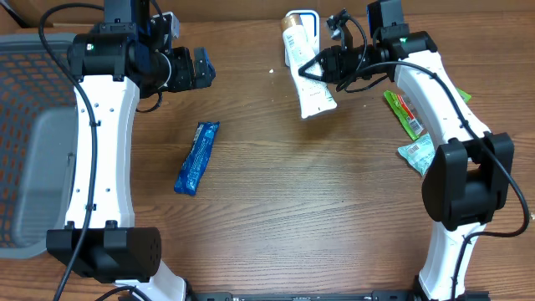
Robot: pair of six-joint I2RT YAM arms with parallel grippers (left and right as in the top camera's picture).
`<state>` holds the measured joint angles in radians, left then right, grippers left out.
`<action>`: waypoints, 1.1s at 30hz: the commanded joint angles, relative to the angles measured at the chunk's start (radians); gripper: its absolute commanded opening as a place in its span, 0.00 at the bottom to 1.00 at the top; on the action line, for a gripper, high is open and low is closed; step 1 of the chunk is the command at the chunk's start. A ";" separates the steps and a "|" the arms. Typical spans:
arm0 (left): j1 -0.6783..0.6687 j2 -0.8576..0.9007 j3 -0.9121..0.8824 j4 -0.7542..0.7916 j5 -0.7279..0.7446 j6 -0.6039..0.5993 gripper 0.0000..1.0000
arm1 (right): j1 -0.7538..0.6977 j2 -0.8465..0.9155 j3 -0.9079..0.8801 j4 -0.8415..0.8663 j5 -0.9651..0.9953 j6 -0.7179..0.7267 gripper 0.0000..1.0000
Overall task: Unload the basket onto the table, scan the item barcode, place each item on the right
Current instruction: 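Hold the white tube in front of the scanner, right gripper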
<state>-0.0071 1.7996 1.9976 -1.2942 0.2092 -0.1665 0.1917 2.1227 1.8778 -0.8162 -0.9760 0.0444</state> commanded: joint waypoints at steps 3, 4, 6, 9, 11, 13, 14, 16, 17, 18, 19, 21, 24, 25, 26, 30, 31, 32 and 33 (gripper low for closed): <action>-0.006 0.007 0.000 0.000 0.008 -0.014 1.00 | 0.003 -0.119 0.047 0.010 -0.098 -0.020 0.04; -0.006 0.007 0.000 0.000 0.008 -0.014 1.00 | 0.003 -0.120 0.047 0.014 -0.086 -0.019 0.04; -0.006 0.007 0.000 0.000 0.008 -0.014 1.00 | 0.003 -0.120 0.047 0.013 -0.014 -0.019 0.04; -0.006 0.007 0.000 0.000 0.008 -0.014 1.00 | 0.030 -0.117 0.046 0.022 0.312 0.011 0.04; -0.006 0.007 0.000 0.001 0.008 -0.014 1.00 | 0.070 -0.113 0.046 0.036 0.579 0.038 0.04; -0.006 0.007 0.000 0.001 0.008 -0.014 1.00 | 0.104 -0.108 0.046 0.053 0.740 0.038 0.04; -0.006 0.007 0.000 0.001 0.008 -0.014 1.00 | 0.150 -0.099 0.046 0.092 0.941 0.036 0.04; -0.006 0.007 0.000 0.001 0.008 -0.014 1.00 | 0.195 -0.083 0.046 0.147 1.127 -0.014 0.04; -0.006 0.007 0.000 0.001 0.008 -0.014 1.00 | 0.213 -0.071 0.046 0.180 1.202 -0.059 0.04; -0.006 0.007 0.000 0.000 0.008 -0.014 1.00 | 0.232 -0.052 0.046 0.222 1.282 -0.118 0.04; -0.006 0.007 0.000 0.001 0.008 -0.014 1.00 | 0.240 -0.040 0.046 0.246 1.320 -0.153 0.04; -0.006 0.007 0.000 0.001 0.008 -0.014 1.00 | 0.256 0.002 0.046 0.323 1.404 -0.270 0.04; -0.006 0.007 0.000 0.000 0.008 -0.014 1.00 | 0.259 0.051 0.046 0.441 1.500 -0.401 0.04; -0.006 0.007 0.000 0.001 0.008 -0.014 0.99 | 0.259 0.062 0.046 0.470 1.513 -0.423 0.04; -0.006 0.007 0.000 0.001 0.004 -0.014 1.00 | 0.256 0.082 0.046 0.530 1.522 -0.476 0.04; -0.006 0.007 0.000 0.000 0.000 -0.014 1.00 | 0.256 0.126 0.046 0.621 1.522 -0.598 0.04; -0.006 0.007 0.000 0.000 0.000 -0.014 1.00 | 0.256 0.158 0.046 0.678 1.534 -0.690 0.04; -0.006 0.007 0.000 0.001 0.000 -0.014 1.00 | 0.256 0.170 0.046 0.703 1.542 -0.716 0.04; -0.006 0.007 0.000 0.001 0.000 -0.014 1.00 | 0.255 0.181 0.046 0.725 1.548 -0.739 0.04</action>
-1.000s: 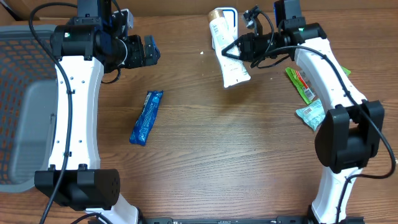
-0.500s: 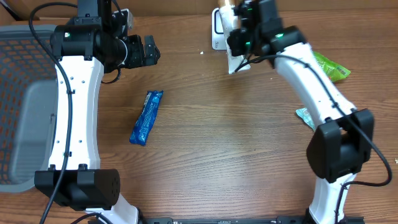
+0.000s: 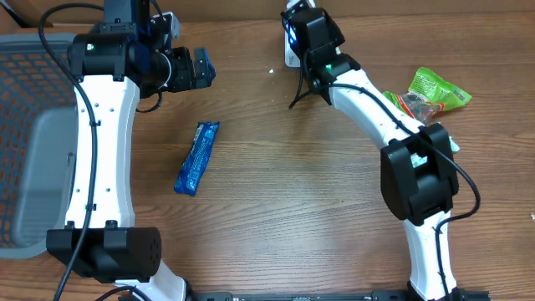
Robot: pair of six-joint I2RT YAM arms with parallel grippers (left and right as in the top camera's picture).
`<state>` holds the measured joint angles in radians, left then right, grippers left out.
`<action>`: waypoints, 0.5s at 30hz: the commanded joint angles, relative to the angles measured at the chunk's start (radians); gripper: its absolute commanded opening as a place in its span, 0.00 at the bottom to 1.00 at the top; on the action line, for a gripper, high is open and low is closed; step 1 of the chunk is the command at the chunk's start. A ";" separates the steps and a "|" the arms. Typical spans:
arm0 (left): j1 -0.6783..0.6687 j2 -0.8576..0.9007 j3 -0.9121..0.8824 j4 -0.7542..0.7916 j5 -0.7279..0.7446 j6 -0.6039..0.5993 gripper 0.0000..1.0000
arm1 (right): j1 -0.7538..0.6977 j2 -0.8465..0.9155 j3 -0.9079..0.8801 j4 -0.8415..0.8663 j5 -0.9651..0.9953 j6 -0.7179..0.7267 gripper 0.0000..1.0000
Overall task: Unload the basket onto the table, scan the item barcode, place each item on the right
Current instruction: 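Hold the white tube in front of the scanner, right gripper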
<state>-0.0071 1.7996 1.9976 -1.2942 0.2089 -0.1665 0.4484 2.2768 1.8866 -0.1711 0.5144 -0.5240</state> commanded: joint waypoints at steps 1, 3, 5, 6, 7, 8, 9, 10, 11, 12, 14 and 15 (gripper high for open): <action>-0.006 0.007 0.000 0.001 0.001 -0.014 1.00 | -0.003 0.046 0.037 0.112 0.058 -0.205 0.04; -0.006 0.007 0.000 0.001 0.001 -0.014 0.99 | -0.006 0.064 0.037 0.137 0.058 -0.234 0.04; -0.006 0.007 0.000 0.001 0.001 -0.014 1.00 | -0.010 0.080 0.037 0.143 0.057 -0.252 0.04; -0.006 0.007 0.000 0.001 0.001 -0.014 1.00 | -0.012 0.088 0.037 0.145 0.059 -0.265 0.04; -0.006 0.007 0.000 0.000 0.000 -0.014 1.00 | -0.017 0.099 0.037 0.143 0.061 -0.278 0.04; -0.006 0.007 0.000 0.001 0.000 -0.014 1.00 | -0.019 0.105 0.037 0.142 0.062 -0.286 0.04; -0.006 0.007 0.000 0.000 0.000 -0.014 1.00 | -0.024 0.111 0.037 0.140 0.065 -0.292 0.04; -0.006 0.007 0.000 0.000 0.000 -0.014 1.00 | -0.029 0.116 0.036 0.140 0.076 -0.292 0.04; -0.006 0.007 0.000 0.001 -0.001 -0.014 1.00 | -0.032 0.117 0.036 0.140 0.080 -0.292 0.04; -0.006 0.007 0.000 0.001 -0.002 -0.014 1.00 | -0.038 0.117 0.036 0.141 0.084 -0.292 0.04; -0.005 0.007 0.000 0.000 -0.002 -0.014 1.00 | -0.045 0.119 0.036 0.140 0.096 -0.292 0.04; -0.005 0.007 0.000 0.001 -0.002 -0.014 1.00 | -0.050 0.119 0.035 0.140 0.103 -0.292 0.04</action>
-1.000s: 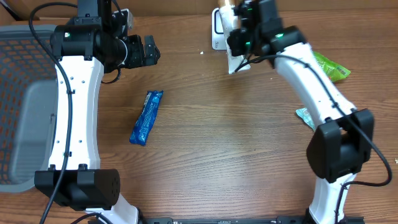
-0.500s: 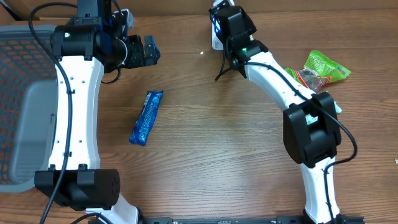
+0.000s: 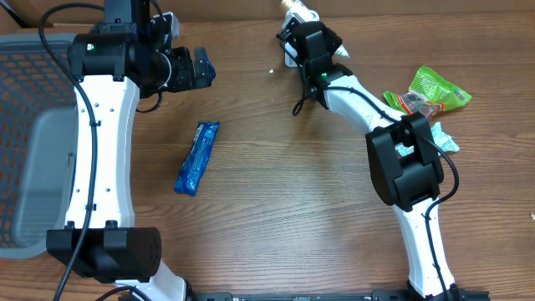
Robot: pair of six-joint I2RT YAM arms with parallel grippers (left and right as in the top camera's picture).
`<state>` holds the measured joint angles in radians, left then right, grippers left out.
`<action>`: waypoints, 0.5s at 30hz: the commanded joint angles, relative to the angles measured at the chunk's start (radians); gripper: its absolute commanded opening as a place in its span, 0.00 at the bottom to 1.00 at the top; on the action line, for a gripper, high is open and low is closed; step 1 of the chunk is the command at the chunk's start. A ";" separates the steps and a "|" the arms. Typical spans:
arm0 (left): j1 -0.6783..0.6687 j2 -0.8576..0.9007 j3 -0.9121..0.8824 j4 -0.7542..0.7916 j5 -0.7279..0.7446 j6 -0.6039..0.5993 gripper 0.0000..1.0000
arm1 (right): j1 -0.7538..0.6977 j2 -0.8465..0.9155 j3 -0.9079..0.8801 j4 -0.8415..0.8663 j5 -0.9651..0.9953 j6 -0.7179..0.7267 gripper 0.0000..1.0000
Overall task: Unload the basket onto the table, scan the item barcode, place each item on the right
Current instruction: 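Hold the white tube in front of the scanner, right gripper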
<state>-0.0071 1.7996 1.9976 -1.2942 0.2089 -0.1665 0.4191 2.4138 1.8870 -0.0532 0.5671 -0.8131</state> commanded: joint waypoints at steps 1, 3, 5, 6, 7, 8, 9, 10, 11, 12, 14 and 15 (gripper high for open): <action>-0.005 0.007 0.000 0.000 -0.002 -0.014 1.00 | -0.028 -0.018 0.031 0.022 0.057 -0.002 0.04; -0.006 0.007 0.000 0.000 -0.002 -0.014 1.00 | -0.036 -0.017 0.031 0.021 0.061 -0.003 0.04; -0.006 0.007 0.000 0.000 -0.002 -0.014 1.00 | -0.037 -0.017 0.031 0.021 0.061 -0.003 0.04; -0.006 0.007 0.000 0.000 -0.002 -0.014 1.00 | -0.037 -0.017 0.031 0.021 0.061 -0.003 0.04; -0.006 0.007 0.000 0.000 -0.002 -0.014 1.00 | -0.037 -0.017 0.031 0.021 0.061 -0.003 0.04; -0.005 0.007 0.000 0.001 -0.002 -0.014 1.00 | -0.037 -0.017 0.031 0.016 0.061 -0.003 0.04; -0.006 0.007 0.000 0.000 -0.002 -0.014 1.00 | -0.037 -0.017 0.031 0.013 0.063 -0.003 0.04; -0.006 0.007 0.000 0.001 -0.002 -0.014 1.00 | -0.037 -0.017 0.031 0.015 0.071 -0.004 0.04; -0.006 0.007 0.000 0.001 -0.002 -0.014 1.00 | -0.037 -0.017 0.031 0.015 0.073 -0.004 0.04; -0.006 0.007 0.000 0.000 -0.002 -0.014 1.00 | -0.036 -0.017 0.031 0.016 0.077 -0.005 0.04; -0.006 0.007 0.000 0.000 -0.002 -0.014 1.00 | -0.032 -0.017 0.031 0.016 0.093 -0.008 0.04; -0.006 0.007 0.000 0.000 -0.002 -0.014 1.00 | -0.029 -0.018 0.031 0.017 0.102 -0.007 0.04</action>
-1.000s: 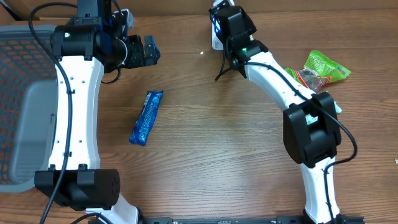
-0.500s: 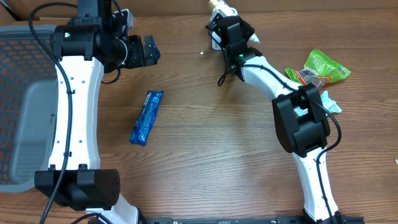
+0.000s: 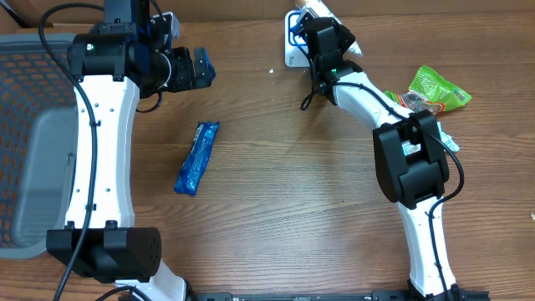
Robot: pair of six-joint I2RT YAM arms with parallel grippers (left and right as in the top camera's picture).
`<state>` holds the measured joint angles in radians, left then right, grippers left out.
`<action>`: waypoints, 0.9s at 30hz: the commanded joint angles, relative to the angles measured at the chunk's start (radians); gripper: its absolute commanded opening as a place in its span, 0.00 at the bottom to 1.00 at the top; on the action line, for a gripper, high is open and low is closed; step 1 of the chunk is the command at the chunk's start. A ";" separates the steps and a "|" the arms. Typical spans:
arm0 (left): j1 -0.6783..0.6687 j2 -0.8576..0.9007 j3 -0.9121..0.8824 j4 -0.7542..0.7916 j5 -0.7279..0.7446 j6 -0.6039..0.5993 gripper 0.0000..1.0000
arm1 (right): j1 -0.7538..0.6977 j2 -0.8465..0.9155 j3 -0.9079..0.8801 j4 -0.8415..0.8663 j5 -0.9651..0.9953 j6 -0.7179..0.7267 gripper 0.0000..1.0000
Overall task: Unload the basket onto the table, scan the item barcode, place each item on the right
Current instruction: 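Hold the white tube in front of the scanner, right gripper, then carry the white tube right and set it beside the green bag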
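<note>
My right gripper [image 3: 324, 33] reaches to the table's back edge, its wrist hiding the fingers. It is shut on a white tube [image 3: 354, 48], whose ends poke out on both sides of the wrist. Just left of it stands the white scanner [image 3: 290, 52], lit blue along its frame. Far to the left my left gripper [image 3: 191, 69] hangs open and empty. A blue wrapped bar [image 3: 196, 157] lies on the table below it.
A grey mesh basket [image 3: 29, 142] fills the left edge. Green snack packets [image 3: 436, 87] and a teal packet [image 3: 450, 143] lie at the right, beside the right arm. The table is brown wood.
The right wrist has shifted a little to the right at the back edge, and the tube's tip with it. More of the scanner's blue-lit frame now shows. The left arm is unmoved.
The right gripper first held the white tube over the table in front of the scanner. A second later the arm had swung back over the scanner, hiding most of the tube. It has stayed there with small shifts. The left arm and blue bar never moved.
</note>
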<state>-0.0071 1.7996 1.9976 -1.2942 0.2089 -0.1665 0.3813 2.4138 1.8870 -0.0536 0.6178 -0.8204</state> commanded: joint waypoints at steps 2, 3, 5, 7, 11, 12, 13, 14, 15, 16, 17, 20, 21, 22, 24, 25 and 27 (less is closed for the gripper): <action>-0.006 0.007 0.000 0.000 -0.002 -0.014 1.00 | 0.018 -0.031 0.031 0.016 0.062 0.004 0.04; -0.006 0.007 0.000 0.001 -0.002 -0.014 1.00 | 0.024 -0.043 0.031 0.016 0.061 0.012 0.04; -0.006 0.007 0.000 0.000 -0.002 -0.014 1.00 | 0.037 -0.070 0.031 0.015 0.061 0.012 0.04; -0.006 0.007 0.000 0.000 -0.002 -0.014 1.00 | 0.051 -0.115 0.031 -0.007 0.061 0.013 0.04; -0.006 0.007 0.000 0.001 -0.002 -0.014 1.00 | 0.069 -0.230 0.031 -0.124 0.011 0.149 0.04; -0.006 0.007 0.000 0.000 -0.002 -0.014 1.00 | 0.072 -0.264 0.031 -0.167 -0.014 0.179 0.04; -0.006 0.007 0.000 0.000 -0.002 -0.014 1.00 | 0.073 -0.301 0.031 -0.219 -0.043 0.221 0.04; -0.006 0.007 0.000 0.000 -0.002 -0.014 1.00 | 0.074 -0.336 0.031 -0.270 -0.073 0.262 0.04; -0.006 0.007 0.000 0.000 -0.002 -0.014 1.00 | 0.074 -0.359 0.031 -0.306 -0.096 0.292 0.04; -0.006 0.007 0.000 0.000 -0.002 -0.014 1.00 | 0.074 -0.394 0.031 -0.369 -0.147 0.343 0.04; -0.006 0.007 0.000 0.001 -0.002 -0.014 1.00 | 0.074 -0.435 0.031 -0.441 -0.228 0.408 0.04; -0.006 0.007 0.000 0.000 -0.002 -0.014 1.00 | 0.045 -0.529 0.031 -0.614 -0.526 0.620 0.04; -0.006 0.007 0.000 0.000 -0.002 -0.014 1.00 | 0.027 -0.548 0.031 -0.652 -0.597 0.673 0.04; -0.006 0.007 0.000 0.000 -0.002 -0.014 1.00 | -0.005 -0.566 0.031 -0.710 -0.685 0.758 0.04; -0.006 0.007 0.000 0.000 -0.002 -0.014 1.00 | -0.084 -0.573 0.031 -0.795 -0.753 0.919 0.04; -0.006 0.007 0.000 0.000 -0.002 -0.014 0.99 | -0.110 -0.573 0.031 -0.818 -0.760 0.966 0.04; -0.006 0.007 0.000 0.000 -0.002 -0.014 1.00 | -0.226 -0.571 0.030 -0.908 -0.785 1.113 0.04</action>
<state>-0.0071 1.7996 1.9976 -1.2945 0.2058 -0.1665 0.2924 1.8660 1.8950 -0.9154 -0.0742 0.0238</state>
